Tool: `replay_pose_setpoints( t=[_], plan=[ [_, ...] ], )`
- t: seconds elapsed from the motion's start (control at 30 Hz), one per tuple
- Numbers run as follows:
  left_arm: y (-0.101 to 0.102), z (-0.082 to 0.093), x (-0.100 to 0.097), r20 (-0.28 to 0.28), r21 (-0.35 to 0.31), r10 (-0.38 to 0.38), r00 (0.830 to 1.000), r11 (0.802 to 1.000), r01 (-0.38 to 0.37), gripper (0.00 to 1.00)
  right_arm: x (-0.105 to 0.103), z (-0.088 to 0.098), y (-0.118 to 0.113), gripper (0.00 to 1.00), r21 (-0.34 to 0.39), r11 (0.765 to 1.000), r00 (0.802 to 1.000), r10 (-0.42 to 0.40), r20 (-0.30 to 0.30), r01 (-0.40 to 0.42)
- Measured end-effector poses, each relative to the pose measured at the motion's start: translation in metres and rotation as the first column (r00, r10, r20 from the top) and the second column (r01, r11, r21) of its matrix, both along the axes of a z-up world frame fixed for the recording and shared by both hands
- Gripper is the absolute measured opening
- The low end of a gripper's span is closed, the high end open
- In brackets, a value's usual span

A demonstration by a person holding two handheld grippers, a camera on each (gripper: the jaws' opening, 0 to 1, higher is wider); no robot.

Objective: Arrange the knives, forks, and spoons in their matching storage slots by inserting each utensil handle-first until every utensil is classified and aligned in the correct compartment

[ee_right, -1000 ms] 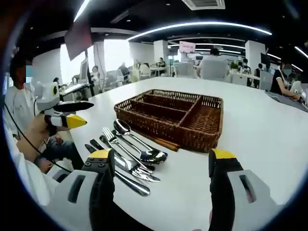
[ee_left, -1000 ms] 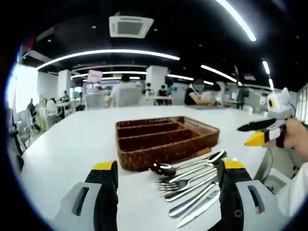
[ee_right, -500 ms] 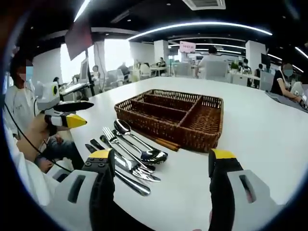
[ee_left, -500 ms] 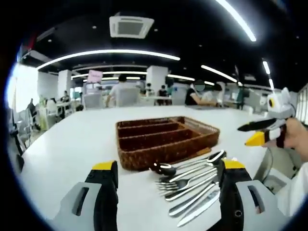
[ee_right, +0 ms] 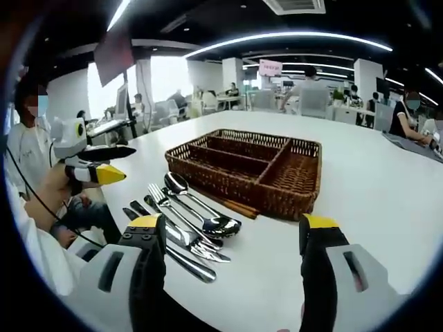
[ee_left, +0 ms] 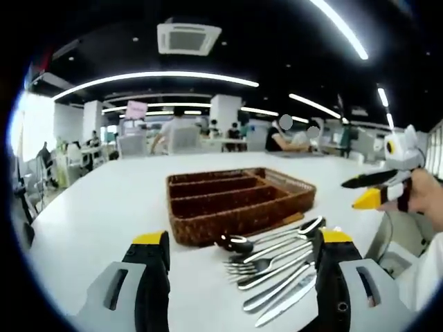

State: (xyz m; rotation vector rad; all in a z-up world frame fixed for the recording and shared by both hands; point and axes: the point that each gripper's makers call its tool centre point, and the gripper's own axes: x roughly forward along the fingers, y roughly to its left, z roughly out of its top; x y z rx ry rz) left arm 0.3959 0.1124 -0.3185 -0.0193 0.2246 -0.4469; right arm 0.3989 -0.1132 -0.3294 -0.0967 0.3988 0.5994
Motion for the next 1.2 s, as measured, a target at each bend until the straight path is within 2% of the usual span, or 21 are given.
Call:
replay_pose_setpoints(
  t=[0.33, 0.53, 0.83, 1.2],
  plan=[
    [-0.003, 0.000, -0.001, 0.000, 0.000, -0.002, 1.000, 1.000, 0.002, 0.87, 0.001, 0.001, 0.001, 0.81, 0.000, 1.000, 1.000, 0.003, 0.002, -0.003],
    [-0.020, -0.001, -0.008, 0.000, 0.001, -0.003, 1.000, 1.000, 0.003, 0.87, 0.001, 0.002, 0.001, 0.81, -0.001, 1.000, 1.000, 0.003, 0.004, -0.003],
    [-0.026, -0.003, -0.012, -0.004, -0.006, -0.003, 1.000, 1.000, 0.003, 0.86, 0.002, 0.002, 0.002, 0.80, -0.007, 1.000, 1.000, 0.012, 0.003, -0.012],
    [-0.019, -0.006, -0.010, -0.005, -0.014, -0.007, 1.000, 1.000, 0.007, 0.86, 0.004, 0.003, 0.005, 0.79, -0.016, 1.000, 1.000, 0.025, 0.006, -0.025]
  ],
)
